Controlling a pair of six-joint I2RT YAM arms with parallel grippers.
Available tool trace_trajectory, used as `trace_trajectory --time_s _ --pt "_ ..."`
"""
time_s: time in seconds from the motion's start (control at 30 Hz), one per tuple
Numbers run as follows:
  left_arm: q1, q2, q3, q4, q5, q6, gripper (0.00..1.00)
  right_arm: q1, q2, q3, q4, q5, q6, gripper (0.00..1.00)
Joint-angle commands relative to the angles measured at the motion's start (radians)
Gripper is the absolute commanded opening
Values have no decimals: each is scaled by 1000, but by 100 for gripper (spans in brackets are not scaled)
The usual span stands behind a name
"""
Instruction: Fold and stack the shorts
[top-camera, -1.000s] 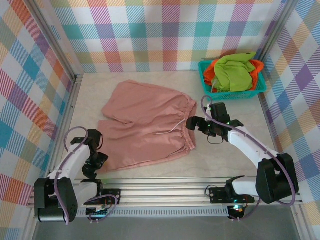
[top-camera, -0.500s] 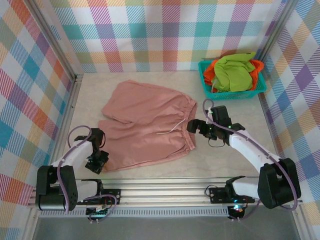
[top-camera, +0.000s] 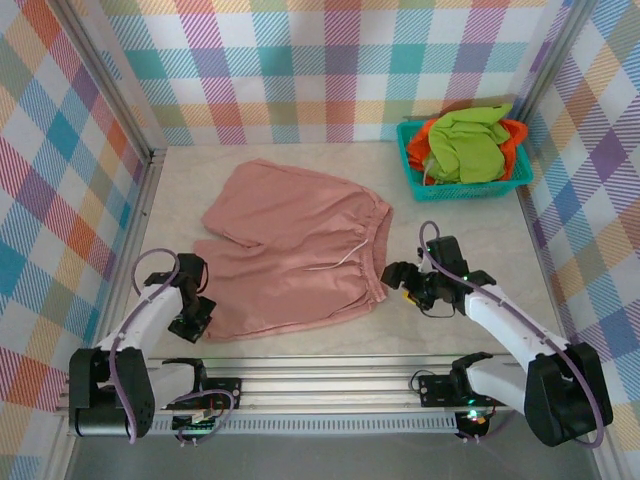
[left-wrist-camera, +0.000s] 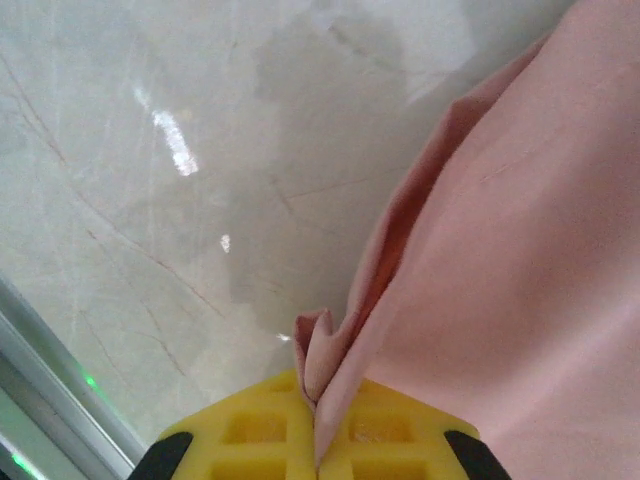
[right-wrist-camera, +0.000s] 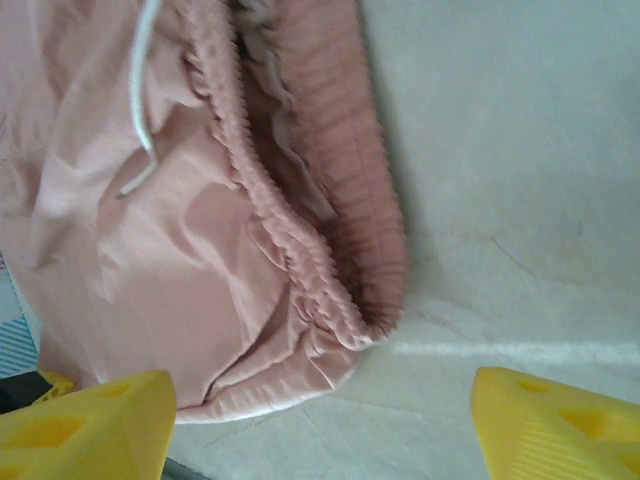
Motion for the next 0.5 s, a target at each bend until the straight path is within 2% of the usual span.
trace_trajectory --time_s 0.0,0.27,0.47 --pt "-1 -25 21 -6 -17 22 0 30 -19 -24 -5 -31 108 74" --pt "-1 -27 -6 30 14 33 0 132 96 -21 95 0 200 63" --pt "-1 -31 -4 39 11 51 0 145 170 13 129 42 207 57"
